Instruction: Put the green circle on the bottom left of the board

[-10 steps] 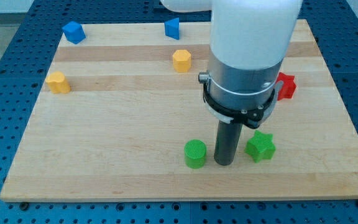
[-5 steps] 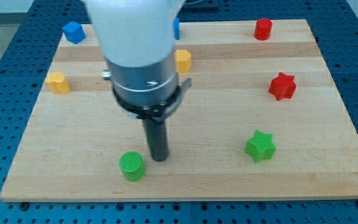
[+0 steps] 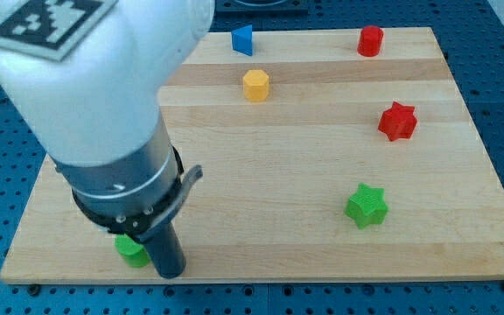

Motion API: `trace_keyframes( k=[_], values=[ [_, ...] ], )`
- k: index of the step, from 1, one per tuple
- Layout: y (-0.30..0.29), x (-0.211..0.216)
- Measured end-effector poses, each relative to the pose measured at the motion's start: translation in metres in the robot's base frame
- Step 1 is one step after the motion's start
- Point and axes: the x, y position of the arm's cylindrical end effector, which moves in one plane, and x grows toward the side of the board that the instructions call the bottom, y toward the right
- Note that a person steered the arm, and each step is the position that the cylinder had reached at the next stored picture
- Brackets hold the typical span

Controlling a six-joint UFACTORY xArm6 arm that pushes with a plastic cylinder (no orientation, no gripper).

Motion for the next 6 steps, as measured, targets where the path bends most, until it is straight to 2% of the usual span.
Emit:
trace_keyframes(
  k=[2, 3, 5, 6],
  values=[
    [-0.031, -0.031],
    [-0.075, -0.031],
    [-0.084, -0.032],
    [-0.085, -0.046]
  ],
)
